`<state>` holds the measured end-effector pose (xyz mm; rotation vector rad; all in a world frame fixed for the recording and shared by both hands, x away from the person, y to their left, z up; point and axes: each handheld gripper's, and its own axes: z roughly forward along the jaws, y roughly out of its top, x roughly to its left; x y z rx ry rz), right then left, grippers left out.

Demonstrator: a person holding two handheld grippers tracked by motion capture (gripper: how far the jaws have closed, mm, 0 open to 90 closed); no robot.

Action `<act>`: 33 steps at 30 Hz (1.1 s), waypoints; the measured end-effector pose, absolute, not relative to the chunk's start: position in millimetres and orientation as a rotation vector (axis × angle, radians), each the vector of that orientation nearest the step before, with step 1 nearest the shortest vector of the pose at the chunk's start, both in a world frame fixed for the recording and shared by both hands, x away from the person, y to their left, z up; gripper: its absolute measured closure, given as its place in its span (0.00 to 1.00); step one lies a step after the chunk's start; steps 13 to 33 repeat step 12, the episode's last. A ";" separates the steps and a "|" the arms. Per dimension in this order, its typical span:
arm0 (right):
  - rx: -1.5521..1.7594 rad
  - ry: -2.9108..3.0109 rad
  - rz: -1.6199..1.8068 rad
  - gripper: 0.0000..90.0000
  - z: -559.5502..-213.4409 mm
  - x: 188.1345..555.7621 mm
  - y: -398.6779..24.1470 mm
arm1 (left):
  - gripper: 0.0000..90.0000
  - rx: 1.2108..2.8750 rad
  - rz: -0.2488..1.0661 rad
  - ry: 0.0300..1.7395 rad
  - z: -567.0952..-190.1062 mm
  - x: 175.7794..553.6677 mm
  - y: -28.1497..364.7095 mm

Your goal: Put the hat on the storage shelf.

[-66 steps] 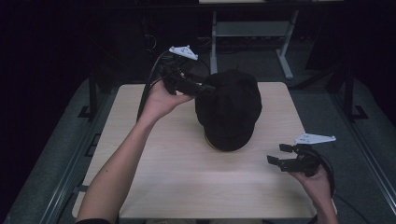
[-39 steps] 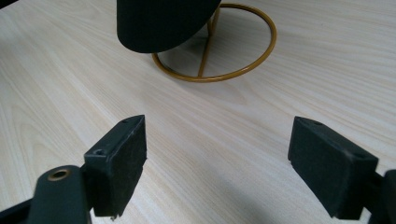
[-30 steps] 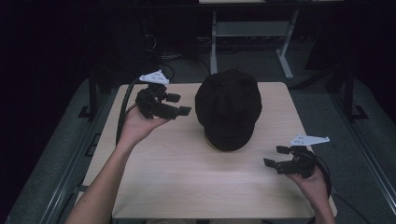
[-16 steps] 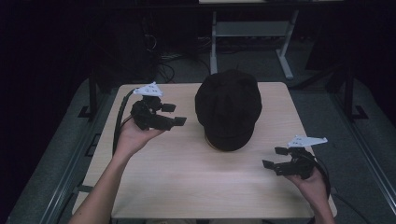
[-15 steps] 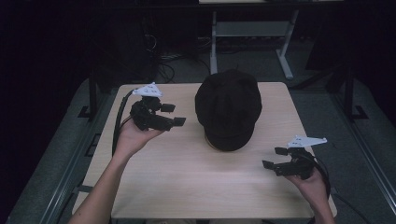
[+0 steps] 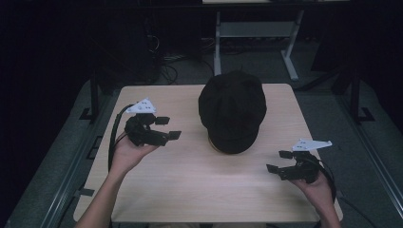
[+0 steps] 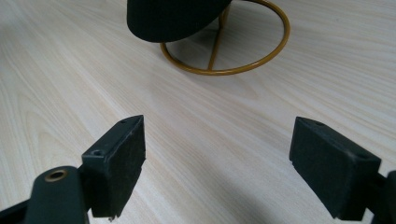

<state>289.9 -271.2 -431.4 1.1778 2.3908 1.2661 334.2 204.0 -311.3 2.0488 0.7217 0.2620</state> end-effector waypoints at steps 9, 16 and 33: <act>1.187 2.387 1.294 0.20 -434.0 285.8 -272.5 | 0.30 2.026 0.314 0.754 -336.9 308.1 216.9; 1.171 2.379 1.305 0.22 -432.5 284.5 -272.7 | 0.30 2.005 0.319 0.770 -353.3 293.7 220.2; 1.171 2.379 1.305 0.22 -432.5 284.5 -272.7 | 0.30 2.005 0.319 0.770 -353.3 293.7 220.2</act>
